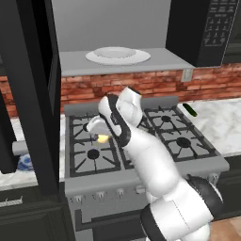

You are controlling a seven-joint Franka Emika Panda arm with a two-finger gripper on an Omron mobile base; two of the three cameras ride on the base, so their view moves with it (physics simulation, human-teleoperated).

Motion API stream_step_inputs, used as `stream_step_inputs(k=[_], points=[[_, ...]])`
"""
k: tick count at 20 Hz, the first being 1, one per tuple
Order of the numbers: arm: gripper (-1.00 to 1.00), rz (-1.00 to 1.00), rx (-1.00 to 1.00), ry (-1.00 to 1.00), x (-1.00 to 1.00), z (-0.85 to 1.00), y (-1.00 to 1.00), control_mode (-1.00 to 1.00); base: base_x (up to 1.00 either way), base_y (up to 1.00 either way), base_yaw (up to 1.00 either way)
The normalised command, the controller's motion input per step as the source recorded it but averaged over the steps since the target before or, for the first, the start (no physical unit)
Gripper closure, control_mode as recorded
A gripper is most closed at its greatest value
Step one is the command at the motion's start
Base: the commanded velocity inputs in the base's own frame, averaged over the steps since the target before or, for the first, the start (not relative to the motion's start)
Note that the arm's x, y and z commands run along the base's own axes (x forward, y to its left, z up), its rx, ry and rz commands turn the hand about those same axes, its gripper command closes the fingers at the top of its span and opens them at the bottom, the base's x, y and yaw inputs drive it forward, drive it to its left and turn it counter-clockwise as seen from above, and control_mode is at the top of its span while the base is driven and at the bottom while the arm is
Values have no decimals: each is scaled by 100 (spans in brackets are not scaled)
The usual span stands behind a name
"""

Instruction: Pick the egg from the counter and place it in the microwave.

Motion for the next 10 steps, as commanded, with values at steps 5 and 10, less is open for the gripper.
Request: stream_step_inputs(k=[5,10], points=[[100,-5,-8,0,-31,100,-88,-100,0,0,0],[100,-19,-15,-12,-17,100,-75,-100,0,0,0]])
